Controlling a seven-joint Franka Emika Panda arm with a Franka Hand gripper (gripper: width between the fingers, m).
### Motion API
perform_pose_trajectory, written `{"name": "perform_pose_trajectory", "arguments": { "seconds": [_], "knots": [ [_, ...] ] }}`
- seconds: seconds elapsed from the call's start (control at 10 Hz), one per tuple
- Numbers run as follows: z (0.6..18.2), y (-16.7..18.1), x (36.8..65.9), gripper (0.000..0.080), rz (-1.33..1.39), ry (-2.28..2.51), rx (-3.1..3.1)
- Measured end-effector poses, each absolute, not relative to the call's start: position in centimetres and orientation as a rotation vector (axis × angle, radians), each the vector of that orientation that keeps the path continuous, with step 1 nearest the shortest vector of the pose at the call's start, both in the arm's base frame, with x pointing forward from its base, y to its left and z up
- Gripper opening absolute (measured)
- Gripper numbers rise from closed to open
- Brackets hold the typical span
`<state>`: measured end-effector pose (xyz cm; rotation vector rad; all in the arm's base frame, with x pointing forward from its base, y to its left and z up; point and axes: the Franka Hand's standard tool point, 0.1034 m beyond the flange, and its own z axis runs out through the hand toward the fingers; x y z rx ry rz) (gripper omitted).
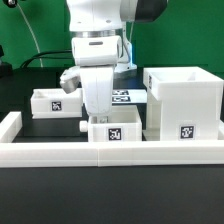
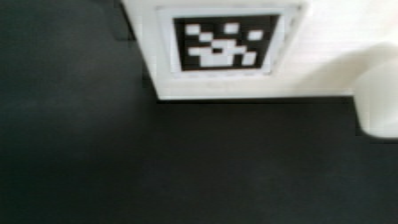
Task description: Assemble drawer
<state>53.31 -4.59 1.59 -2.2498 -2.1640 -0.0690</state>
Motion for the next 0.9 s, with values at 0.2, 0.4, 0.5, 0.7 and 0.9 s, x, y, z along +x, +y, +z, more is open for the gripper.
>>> {"name": "perform_pose_trajectory", "arguments": {
  "seconds": [0.2, 0.4, 0.5, 0.7, 0.9],
  "knots": [
    [1.53, -4.58, 53.31, 0.0042, -0.074, -2.172, -2.249],
    [1.35, -4.27, 53.35, 0.0042, -0.085, -2.208, -2.235],
    [1.30, -4.00, 53.42, 0.0042, -0.087, -2.213, -2.231],
    [1.26, -3.75, 53.51, 0.0042, -0.086, -2.241, -2.209],
    [1.21, -3.86, 53.45, 0.0042, -0.085, -2.233, -2.215]
  ]
}}
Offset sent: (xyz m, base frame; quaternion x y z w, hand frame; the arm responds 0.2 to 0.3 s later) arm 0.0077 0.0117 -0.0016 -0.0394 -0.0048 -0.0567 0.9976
